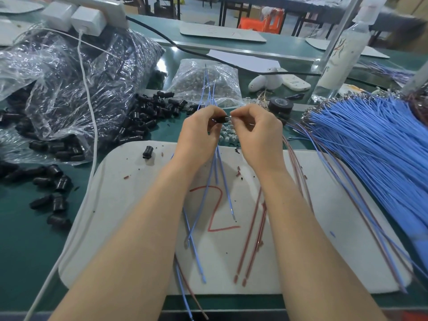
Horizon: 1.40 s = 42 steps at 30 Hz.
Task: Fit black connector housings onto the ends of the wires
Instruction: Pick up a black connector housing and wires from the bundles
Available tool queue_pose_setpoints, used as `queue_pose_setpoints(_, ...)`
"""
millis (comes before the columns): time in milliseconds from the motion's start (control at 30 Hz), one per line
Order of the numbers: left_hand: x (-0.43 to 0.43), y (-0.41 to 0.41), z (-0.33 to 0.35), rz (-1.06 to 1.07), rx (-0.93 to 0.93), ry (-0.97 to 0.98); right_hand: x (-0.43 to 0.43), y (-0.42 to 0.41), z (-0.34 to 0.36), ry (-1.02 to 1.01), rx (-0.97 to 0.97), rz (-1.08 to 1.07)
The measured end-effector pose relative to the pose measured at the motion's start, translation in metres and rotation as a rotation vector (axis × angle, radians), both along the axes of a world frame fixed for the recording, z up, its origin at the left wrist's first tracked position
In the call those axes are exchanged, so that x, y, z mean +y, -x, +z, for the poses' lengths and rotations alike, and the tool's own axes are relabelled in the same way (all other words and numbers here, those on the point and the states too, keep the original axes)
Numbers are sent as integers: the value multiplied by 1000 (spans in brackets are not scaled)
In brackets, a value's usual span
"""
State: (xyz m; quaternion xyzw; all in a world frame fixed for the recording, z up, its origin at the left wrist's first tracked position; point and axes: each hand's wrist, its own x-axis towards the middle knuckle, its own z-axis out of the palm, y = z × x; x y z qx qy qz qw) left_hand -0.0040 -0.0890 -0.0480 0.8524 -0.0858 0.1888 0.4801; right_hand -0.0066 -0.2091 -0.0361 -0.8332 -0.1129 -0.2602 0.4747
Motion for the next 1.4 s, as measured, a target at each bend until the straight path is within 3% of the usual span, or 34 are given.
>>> queue_pose_setpoints(267, -2, 3, 2, -33, -61, -153, -7, -1, 2, -19, 59, 14)
queue_pose_setpoints(533, 1, 2, -1, 43, -3, -172, -11, -7, -1, -288, 174, 46)
queue_pose_setpoints(700, 2, 4, 2, -41, 38, -42, -11, -10, -3, -674, 349, 148)
queue_pose_setpoints(1400, -4, 7, 5, -8, -46, -50, -5, -11, -9, -815, 419, 178)
